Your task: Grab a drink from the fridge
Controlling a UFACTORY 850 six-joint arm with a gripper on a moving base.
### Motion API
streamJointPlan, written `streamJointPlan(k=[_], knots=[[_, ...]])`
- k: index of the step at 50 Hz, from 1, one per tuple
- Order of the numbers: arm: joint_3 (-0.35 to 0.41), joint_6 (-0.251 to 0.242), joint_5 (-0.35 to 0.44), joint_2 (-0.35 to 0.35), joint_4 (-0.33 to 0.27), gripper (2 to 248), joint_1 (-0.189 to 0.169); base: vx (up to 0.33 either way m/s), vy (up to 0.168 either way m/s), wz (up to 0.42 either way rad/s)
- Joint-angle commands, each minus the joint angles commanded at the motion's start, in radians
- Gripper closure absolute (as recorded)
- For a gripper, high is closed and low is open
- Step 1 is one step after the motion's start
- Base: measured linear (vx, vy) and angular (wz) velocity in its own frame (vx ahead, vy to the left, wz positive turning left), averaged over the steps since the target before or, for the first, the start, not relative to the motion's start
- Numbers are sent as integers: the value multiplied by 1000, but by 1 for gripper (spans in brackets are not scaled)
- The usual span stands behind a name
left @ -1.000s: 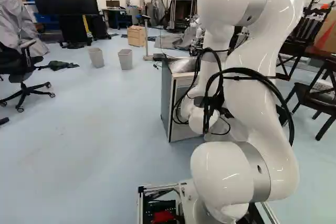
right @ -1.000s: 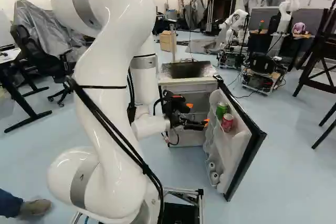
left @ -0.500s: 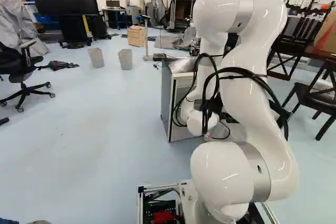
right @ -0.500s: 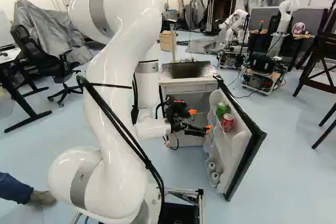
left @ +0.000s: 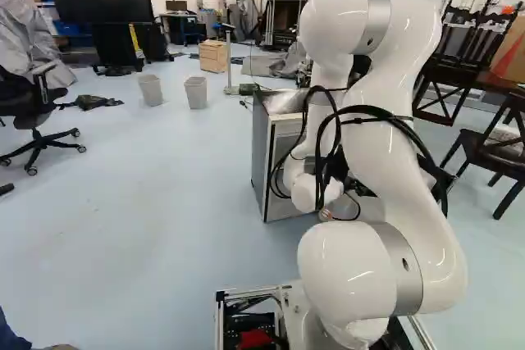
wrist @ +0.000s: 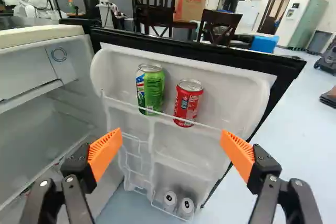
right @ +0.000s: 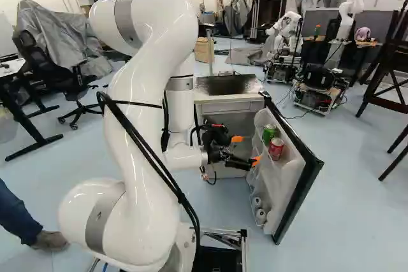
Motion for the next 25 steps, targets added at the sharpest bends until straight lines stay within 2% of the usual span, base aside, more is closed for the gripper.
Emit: streamJointPlan(k=[25], knots=[[-33,0,1,-14,62,3,4,0,0,0]])
